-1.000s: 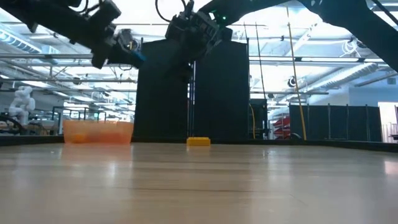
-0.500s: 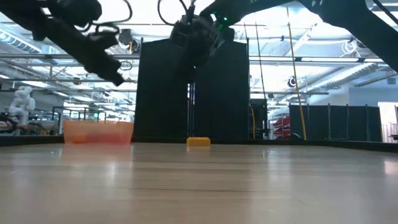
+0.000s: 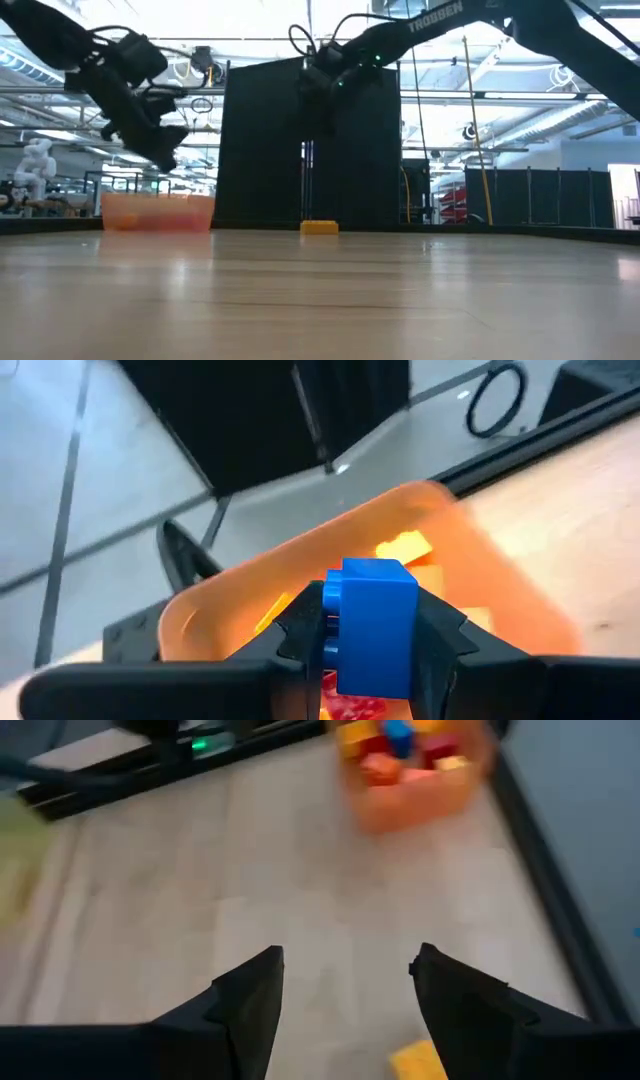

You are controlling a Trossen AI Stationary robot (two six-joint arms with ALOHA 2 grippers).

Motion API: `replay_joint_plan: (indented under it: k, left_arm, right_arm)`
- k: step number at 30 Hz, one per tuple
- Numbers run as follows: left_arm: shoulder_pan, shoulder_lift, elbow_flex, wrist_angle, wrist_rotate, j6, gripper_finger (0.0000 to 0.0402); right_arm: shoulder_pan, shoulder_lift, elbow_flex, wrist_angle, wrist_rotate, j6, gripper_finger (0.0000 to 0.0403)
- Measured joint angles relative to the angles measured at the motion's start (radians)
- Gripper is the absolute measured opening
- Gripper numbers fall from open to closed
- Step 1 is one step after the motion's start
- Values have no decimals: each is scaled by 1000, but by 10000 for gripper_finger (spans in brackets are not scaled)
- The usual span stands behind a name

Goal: Sort blocks by size
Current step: Put the blue 4 stud game piece into the orange bin, then put the blue 8 stud game piece into the orange bin

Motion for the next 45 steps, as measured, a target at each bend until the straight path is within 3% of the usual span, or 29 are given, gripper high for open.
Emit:
replay_joint_plan:
  k: [4, 10, 14, 23, 32, 37, 45]
  left_arm:
    - [59, 56, 0, 40, 111, -6, 89]
    - [117, 159, 20, 40, 174, -8, 89]
    - [131, 230, 57, 33, 190, -55, 97]
    - [131, 329, 131, 17, 189, -86, 157]
    - [128, 318, 132, 19, 203, -29, 203]
    - [127, 273, 132, 22, 301, -6, 205]
    - [102, 189, 132, 54, 306, -6, 205]
  right_arm:
    - [-39, 0, 0, 16, 72, 4, 215]
    - [-76, 0, 0, -10, 266, -215, 215]
    - [-96, 1, 0, -5, 268, -229, 215]
    - [-135, 82, 0, -7, 268, -262, 214]
    - [-140, 158, -2, -52, 267, -371, 214]
    - [-125, 204, -2, -106, 272, -355, 214]
    - [-85, 232, 2, -126, 309, -450, 213]
